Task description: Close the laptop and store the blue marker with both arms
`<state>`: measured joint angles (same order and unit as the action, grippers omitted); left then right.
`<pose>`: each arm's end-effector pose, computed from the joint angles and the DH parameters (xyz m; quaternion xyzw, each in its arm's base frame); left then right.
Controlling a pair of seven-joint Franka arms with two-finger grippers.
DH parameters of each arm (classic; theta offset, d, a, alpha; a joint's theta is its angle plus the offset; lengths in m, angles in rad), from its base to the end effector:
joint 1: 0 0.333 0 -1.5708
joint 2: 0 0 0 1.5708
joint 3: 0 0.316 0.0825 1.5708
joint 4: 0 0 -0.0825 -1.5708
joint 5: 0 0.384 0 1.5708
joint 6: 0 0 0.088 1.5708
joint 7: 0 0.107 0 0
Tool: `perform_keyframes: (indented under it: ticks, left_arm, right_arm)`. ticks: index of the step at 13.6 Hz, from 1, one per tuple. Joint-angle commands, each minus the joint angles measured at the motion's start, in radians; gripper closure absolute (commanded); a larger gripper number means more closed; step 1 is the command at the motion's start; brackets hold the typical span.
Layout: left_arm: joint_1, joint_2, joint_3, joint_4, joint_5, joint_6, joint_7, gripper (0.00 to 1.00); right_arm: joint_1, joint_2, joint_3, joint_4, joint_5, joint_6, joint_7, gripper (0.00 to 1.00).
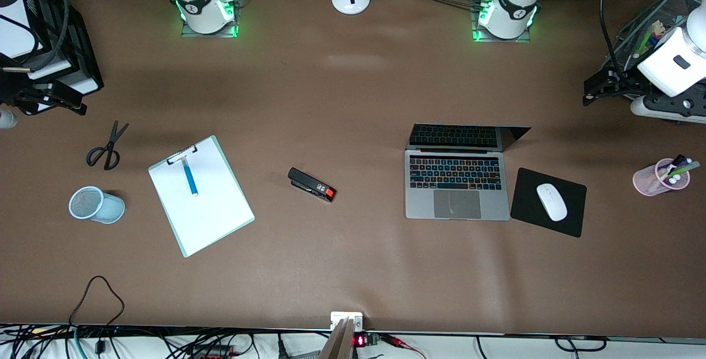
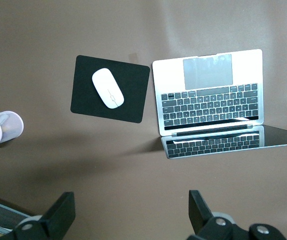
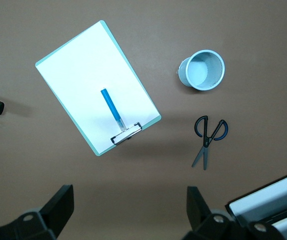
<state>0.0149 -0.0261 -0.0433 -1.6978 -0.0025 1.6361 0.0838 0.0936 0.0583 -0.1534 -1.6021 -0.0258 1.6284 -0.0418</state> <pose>0.5485 -0.0161 0.5844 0.9983 -0.0559 -0.0178 0.0012 0.5739 -0.0346 0.5821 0.9997 -0.0080 -0.0165 0.0165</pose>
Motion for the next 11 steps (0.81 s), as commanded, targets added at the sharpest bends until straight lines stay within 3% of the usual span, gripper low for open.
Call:
perform_keyframes:
  ticks: [1,11]
  left_arm:
    - [0.004,0.015,-0.004,0.032,0.015,-0.022,0.014,0.0]
    - [0.004,0.015,-0.004,0.032,0.015,-0.024,0.014,0.0]
  right_arm:
    - [-0.006,-0.009,0.011,0.008,0.0,-0.021,-0.006,0.0]
    - [0.017,0.046,0.012,0.008,0.0,-0.01,-0.003,0.0]
